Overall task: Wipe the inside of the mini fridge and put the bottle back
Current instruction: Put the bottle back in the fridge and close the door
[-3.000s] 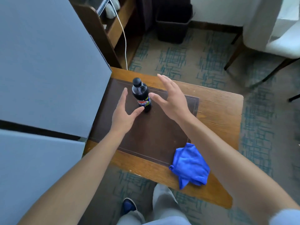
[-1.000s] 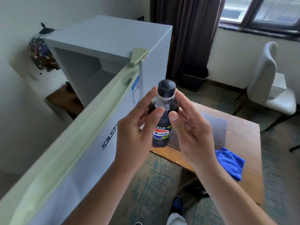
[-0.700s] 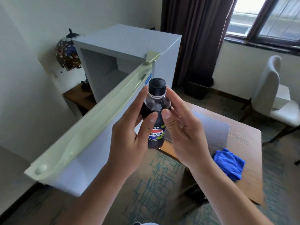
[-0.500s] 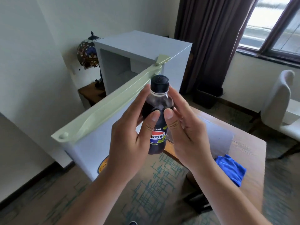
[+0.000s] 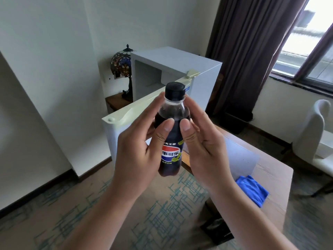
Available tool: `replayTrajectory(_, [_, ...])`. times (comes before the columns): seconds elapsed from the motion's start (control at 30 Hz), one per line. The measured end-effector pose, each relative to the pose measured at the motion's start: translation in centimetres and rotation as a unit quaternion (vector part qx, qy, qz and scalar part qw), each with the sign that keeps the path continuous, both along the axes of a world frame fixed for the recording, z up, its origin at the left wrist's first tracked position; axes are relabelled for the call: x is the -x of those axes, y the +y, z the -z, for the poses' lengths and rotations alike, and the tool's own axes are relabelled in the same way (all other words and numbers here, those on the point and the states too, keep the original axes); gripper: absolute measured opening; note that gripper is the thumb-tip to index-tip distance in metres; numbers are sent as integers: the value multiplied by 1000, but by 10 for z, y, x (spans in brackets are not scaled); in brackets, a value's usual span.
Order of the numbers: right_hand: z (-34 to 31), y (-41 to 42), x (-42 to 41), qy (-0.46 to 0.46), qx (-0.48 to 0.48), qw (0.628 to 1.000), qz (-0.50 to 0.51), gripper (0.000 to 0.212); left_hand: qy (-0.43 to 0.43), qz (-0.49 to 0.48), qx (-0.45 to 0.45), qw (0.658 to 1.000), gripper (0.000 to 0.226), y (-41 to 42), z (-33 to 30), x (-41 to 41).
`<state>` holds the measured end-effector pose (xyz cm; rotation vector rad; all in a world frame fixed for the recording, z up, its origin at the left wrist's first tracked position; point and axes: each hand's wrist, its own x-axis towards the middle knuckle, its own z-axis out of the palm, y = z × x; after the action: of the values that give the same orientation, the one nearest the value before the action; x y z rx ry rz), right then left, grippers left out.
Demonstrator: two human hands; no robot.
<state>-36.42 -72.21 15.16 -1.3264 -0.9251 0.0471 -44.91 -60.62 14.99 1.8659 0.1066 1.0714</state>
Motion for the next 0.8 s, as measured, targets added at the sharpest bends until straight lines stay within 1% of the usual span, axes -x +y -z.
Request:
replayTrajectory(0.13, [0, 23, 33, 7, 0, 1000, -1, 40, -2, -4, 8, 1000, 52, 24, 0, 33])
replayTrajectory(0.23, [-1, 47, 61, 13, -5, 1000, -4, 43, -2, -4, 9, 1000, 47, 50, -1, 61])
replayTrajectory(0.33, [-2, 78, 91, 16, -2, 1000, 7, 46, 10, 19, 24, 999, 47, 84, -3, 92])
replayTrajectory(0.5, [1, 132, 144, 33, -19, 999, 31, 49, 34, 55, -4, 998, 48, 145, -11, 138])
replayTrajectory(0.63, [4, 173, 175, 48, -35, 996, 59, 49, 53, 91, -12, 994, 50, 190, -12, 160])
replayTrajectory(0.8, [4, 225, 191, 46, -22, 996, 73, 50, 59, 100, -6, 993, 52, 244, -15, 175])
